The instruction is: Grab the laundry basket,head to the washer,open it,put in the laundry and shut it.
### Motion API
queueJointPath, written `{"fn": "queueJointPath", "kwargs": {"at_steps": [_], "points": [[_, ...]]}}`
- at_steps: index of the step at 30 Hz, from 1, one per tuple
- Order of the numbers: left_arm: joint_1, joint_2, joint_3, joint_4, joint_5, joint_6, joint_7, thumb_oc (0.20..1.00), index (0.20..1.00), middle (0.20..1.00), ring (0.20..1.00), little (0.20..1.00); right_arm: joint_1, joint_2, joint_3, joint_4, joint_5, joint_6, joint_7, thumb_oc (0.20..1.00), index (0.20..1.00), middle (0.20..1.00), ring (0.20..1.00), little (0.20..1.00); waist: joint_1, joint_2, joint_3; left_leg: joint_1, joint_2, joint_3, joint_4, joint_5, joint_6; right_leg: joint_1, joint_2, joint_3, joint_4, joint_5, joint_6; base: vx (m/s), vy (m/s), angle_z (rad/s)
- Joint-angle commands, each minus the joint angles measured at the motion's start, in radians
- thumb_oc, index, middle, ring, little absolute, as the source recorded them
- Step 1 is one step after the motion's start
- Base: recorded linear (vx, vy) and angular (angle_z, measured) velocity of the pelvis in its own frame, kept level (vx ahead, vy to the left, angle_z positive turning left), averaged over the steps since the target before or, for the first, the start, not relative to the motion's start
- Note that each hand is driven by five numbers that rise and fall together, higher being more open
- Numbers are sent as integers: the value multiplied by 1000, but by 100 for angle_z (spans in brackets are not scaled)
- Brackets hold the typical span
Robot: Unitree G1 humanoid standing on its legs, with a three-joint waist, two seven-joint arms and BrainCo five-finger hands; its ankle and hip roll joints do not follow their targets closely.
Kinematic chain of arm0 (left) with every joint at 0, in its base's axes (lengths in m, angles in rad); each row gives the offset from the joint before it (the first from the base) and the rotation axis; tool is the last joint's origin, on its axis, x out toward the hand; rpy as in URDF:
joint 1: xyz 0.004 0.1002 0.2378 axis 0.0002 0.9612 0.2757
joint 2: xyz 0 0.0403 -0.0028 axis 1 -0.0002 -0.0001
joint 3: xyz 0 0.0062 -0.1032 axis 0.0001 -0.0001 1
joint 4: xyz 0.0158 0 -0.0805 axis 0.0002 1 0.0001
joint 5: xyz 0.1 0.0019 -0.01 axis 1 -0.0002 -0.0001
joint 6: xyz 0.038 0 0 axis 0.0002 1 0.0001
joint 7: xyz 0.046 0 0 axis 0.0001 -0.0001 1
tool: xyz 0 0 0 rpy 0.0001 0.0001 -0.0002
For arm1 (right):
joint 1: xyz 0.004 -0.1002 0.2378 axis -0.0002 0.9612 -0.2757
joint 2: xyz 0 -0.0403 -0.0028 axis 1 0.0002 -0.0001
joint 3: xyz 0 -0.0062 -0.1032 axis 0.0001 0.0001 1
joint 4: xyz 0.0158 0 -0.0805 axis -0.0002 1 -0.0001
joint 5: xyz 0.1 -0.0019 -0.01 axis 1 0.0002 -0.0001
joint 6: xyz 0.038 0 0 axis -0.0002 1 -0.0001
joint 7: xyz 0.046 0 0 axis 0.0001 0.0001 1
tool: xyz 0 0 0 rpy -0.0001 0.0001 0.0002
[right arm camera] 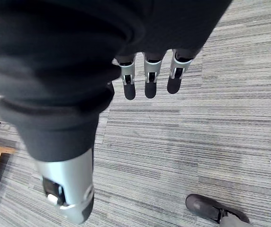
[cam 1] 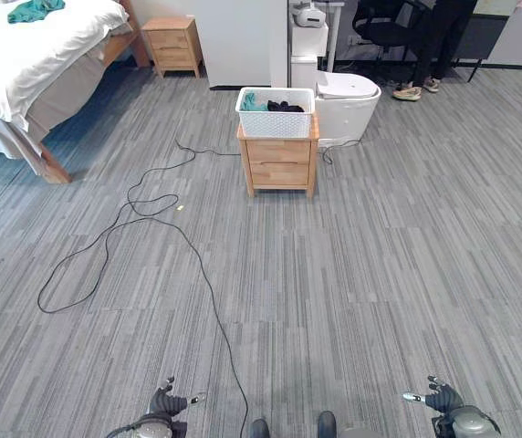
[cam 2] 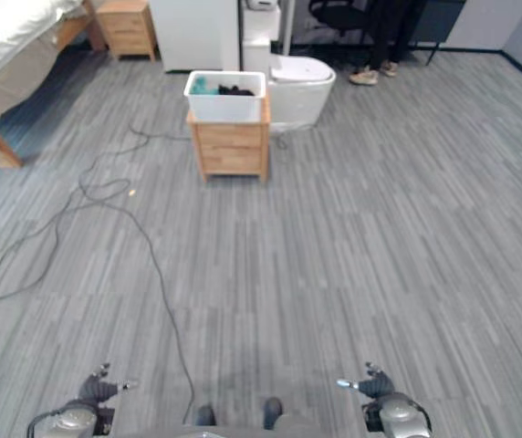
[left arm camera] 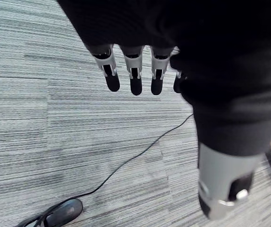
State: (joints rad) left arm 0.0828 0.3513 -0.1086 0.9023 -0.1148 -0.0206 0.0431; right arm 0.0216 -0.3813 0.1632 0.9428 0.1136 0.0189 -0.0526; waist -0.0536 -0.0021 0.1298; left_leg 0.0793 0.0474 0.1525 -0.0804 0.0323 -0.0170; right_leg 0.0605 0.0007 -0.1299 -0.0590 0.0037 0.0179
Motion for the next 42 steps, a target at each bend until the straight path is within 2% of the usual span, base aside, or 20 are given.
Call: {"fn": "queueJointPath", "kwargs": {"at_steps": [1,3,5,14,19,20,23,25,26,28,29,32,33,34,35,37,40,41,42], "points": [[-9,46,26,-35,-24,-30,12,1000,1000,1000,1000,1000,-22,-21,7,-35,-27,-24,-3,1000,1000,1000,1000,1000,-15,-48,-12,-18,-22,-5,10,-38,-22,-1,-67,9,-2,-39,99,38,21,-3],[3,47,32,-73,-26,-33,15,1000,1000,1000,1000,1000,-14,-24,0,-64,-27,-27,-2,1000,1000,1000,1000,1000,-11,-52,-9,-22,-27,-8,19,-47,-17,-1,-70,9,-1,-40,101,66,38,-1],[5,32,44,-55,-66,-28,14,1000,1000,1000,1000,1000,-14,-19,1,-62,-30,-24,-4,1000,1000,1000,1000,1000,-8,-57,-6,-29,-31,-12,31,-56,-13,0,-73,8,2,-43,103,66,32,1],[1,45,66,3,-45,-21,39,1000,1000,1000,1000,1000,-37,12,15,-76,-17,-18,-11,1000,1000,1000,1000,1000,-2,-85,12,-79,-51,-3,98,-102,11,-39,-96,30,53,-51,117,69,80,-7],[-5,49,70,8,-56,-25,51,1000,1000,1000,1000,1000,-59,24,36,-113,-25,-21,-14,1000,1000,1000,1000,1000,5,-97,27,-93,-71,-1,135,-139,37,-80,-119,50,144,-56,137,96,151,-25],[-10,56,63,-7,-49,-25,54,1000,1000,1000,1000,1000,-65,30,47,-133,-20,-25,-8,1000,1000,1000,1000,1000,2,-99,42,-87,-84,-11,157,-161,55,-123,-126,65,256,-46,145,143,174,-26],[-16,62,61,-36,-57,-28,57,1000,1000,1000,1000,1000,-71,33,62,-154,-16,-33,-10,1000,1000,1000,1000,1000,-2,-87,62,-64,-90,-13,160,-179,65,-191,-122,55,367,-34,139,145,133,-8],[-18,59,60,-47,-61,-30,57,1000,1000,1000,1000,1000,-71,30,61,-164,-12,-35,-10,1000,1000,1000,1000,1000,-7,-80,67,-32,-95,-18,149,-192,64,-225,-112,40,363,-40,128,253,65,0],[-18,55,52,-62,-65,-32,53,1000,1000,1000,1000,1000,-64,19,54,-179,-5,-36,-11,1000,1000,1000,1000,1000,-20,-71,74,5,-105,-32,138,-210,62,-261,-100,12,315,-31,123,305,36,-3],[-15,50,45,-77,-66,-32,46,1000,1000,1000,1000,1000,-57,10,50,-188,-7,-37,-12,1000,1000,1000,1000,1000,-30,-69,83,35,-115,-51,133,-223,60,-301,-93,-9,258,-8,127,356,-29,6],[-19,45,38,-86,-62,-29,38,1000,1000,1000,1000,1000,-41,3,40,-193,-12,-36,-11,1000,1000,1000,1000,1000,-49,-62,96,75,-124,-78,128,-240,53,-321,-86,-36,170,18,137,420,-95,27],[-22,36,28,-81,-46,-31,29,1000,1000,1000,1000,1000,-18,-3,32,-199,-20,-37,-7,1000,1000,1000,1000,1000,-65,-55,95,124,-136,-109,124,-268,42,-339,-91,-56,124,44,143,337,-115,74],[-21,36,28,-81,-46,-31,29,1000,1000,1000,1000,1000,-17,-3,32,-200,-20,-37,-7,1000,1000,1000,1000,1000,-66,-54,96,125,-135,-110,125,-269,42,-337,-91,-58,124,43,143,461,-261,57],[-14,23,20,-80,-41,-38,30,1000,1000,1000,1000,1000,7,-5,25,-191,-22,-43,-8,1000,1000,1000,1000,1000,-79,-37,76,167,-122,-142,138,-265,18,-319,-76,-43,145,46,123,357,-213,57],[-10,21,18,-83,-41,-36,25,1000,1000,1000,1000,1000,9,-6,22,-193,-24,-40,-7,1000,1000,1000,1000,1000,-81,-39,71,159,-120,-143,144,-264,15,-316,-80,-45,144,47,121,440,-291,67],[-10,8,2,-83,-43,-35,21,1000,1000,1000,1000,1000,19,-13,11,-191,-20,-44,-17,1000,1000,1000,1000,1000,-88,-23,53,127,-89,-122,226,-206,-33,-280,-68,-57,137,38,96,242,-205,83],[-11,4,-20,-100,-41,-30,7,1000,1000,1000,1000,1000,21,-30,0,-200,-3,-44,-22,1000,1000,1000,1000,1000,-92,-25,49,40,-39,-73,443,-109,-81,-211,-52,-64,124,0,58,259,-212,42],[-21,2,-31,-97,-39,-30,7,1000,1000,1000,1000,1000,16,-34,3,-195,-1,-41,-28,1000,1000,1000,1000,1000,-89,-32,55,2,-28,-54,482,-98,-71,-187,-51,-60,116,-18,47,176,-146,-23],[-36,1,-39,-92,-42,-30,11,1000,1000,1000,1000,1000,6,-38,6,-192,1,-41,-34,1000,1000,1000,1000,1000,-81,-40,66,-47,-26,-35,521,-113,-59,-170,-53,-53,108,-28,42,142,-106,-21]]}}
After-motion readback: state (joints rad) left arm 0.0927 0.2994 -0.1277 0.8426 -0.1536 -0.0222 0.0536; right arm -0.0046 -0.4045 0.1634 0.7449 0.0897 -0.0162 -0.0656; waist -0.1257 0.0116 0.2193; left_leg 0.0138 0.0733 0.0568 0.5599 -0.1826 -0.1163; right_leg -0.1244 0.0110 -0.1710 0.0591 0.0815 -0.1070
